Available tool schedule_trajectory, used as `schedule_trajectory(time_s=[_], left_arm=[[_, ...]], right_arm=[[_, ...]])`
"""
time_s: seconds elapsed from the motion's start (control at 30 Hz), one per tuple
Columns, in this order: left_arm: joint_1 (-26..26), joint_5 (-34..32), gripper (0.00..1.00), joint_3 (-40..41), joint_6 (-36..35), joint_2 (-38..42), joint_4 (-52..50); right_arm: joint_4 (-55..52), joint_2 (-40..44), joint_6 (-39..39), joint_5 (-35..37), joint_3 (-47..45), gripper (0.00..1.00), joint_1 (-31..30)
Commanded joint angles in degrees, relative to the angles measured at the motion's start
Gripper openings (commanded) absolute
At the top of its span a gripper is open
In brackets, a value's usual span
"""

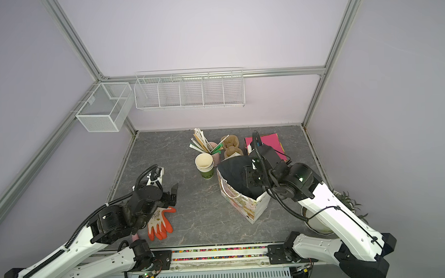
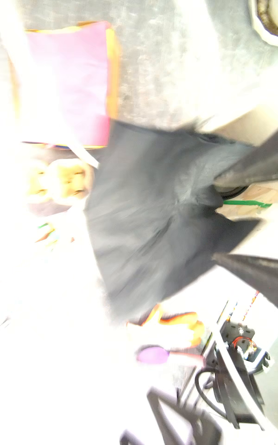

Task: Pack a coffee takeout order
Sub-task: Place the napkin in the takeout bag.

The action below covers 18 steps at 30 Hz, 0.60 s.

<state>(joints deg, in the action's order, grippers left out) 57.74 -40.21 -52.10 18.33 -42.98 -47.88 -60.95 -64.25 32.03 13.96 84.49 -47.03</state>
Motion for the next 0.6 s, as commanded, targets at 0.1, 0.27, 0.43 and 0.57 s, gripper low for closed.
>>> schedule_trajectory(time_s=[0.1, 0.27, 0.43, 0.57], left_arm=[[-0.4, 0.1, 0.99, 0.6, -0.6, 0.1, -0.1], [-0.4, -0.1, 0.99, 0.7, -0.5, 0.1, -0.1], [-0.4, -2.3, 0.99, 1.3, 0.1, 1.1, 0.3], [-0.4, -4.8, 0.99, 1.8, 1.3, 1.8, 0.6]], right_arm=[[2.7, -5.5, -3.9, -1.6, 1.0, 0.48, -0.3], [5.5, -6.8, -5.2, 1.2, 0.3, 0.49, 0.1], [10.7, -1.0, -10.1, 0.8, -0.3, 0.62, -0.1], [10.3, 3.4, -12.2, 3.1, 0.5, 0.71, -0.1]])
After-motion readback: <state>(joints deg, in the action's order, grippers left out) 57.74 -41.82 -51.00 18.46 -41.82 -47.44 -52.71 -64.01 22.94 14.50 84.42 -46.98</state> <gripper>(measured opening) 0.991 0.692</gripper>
